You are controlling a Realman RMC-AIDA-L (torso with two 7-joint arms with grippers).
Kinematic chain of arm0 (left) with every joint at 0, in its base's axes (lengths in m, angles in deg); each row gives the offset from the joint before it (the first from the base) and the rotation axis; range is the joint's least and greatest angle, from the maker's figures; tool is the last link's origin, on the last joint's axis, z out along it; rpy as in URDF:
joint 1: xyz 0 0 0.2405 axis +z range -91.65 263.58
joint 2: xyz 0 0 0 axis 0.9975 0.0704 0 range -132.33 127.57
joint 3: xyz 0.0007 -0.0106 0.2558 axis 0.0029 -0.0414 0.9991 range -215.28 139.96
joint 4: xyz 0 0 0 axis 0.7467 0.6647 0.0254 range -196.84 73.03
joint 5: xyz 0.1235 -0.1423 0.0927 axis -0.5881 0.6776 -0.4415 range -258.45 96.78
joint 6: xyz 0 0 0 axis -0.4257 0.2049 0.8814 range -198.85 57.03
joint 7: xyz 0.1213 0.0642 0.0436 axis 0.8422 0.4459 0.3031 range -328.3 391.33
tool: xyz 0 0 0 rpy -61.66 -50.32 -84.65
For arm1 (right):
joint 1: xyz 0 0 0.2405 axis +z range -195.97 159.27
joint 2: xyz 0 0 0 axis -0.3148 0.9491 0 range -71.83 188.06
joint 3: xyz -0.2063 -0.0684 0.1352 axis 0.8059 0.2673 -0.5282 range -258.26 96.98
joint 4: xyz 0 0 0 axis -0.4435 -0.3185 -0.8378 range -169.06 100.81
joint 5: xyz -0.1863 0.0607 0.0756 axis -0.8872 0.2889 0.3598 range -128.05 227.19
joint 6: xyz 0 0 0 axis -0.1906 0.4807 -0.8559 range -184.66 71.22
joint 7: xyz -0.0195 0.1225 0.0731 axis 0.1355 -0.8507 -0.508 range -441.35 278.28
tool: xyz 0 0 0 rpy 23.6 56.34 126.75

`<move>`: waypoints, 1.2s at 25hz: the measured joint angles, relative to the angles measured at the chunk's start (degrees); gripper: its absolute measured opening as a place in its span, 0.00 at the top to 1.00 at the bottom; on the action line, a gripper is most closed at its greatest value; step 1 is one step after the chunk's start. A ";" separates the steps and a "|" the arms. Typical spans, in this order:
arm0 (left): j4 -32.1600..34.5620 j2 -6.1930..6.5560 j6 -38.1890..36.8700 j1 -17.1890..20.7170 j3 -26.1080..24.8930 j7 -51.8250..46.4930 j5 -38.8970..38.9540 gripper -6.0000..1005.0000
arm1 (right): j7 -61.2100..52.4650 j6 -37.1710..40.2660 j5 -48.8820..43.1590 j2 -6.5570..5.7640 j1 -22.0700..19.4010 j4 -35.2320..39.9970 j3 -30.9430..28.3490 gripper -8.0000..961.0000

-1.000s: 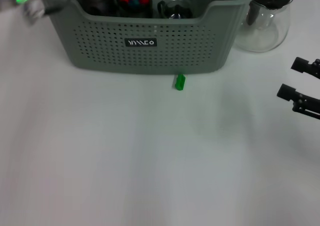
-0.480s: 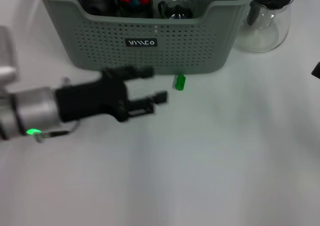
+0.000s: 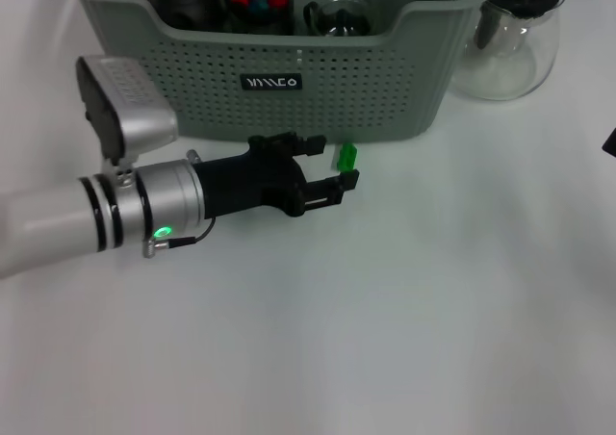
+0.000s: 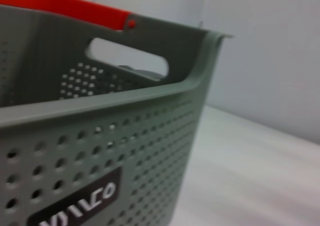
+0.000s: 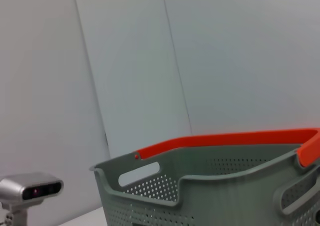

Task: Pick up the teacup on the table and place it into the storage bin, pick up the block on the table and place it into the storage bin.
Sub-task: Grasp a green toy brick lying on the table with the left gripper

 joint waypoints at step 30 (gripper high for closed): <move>-12.23 0.03 13.51 -9.85 0.09 9.80 2.70 0.31 | 0.32 0.88 0.02 0.21 -0.26 -0.18 0.00 0.11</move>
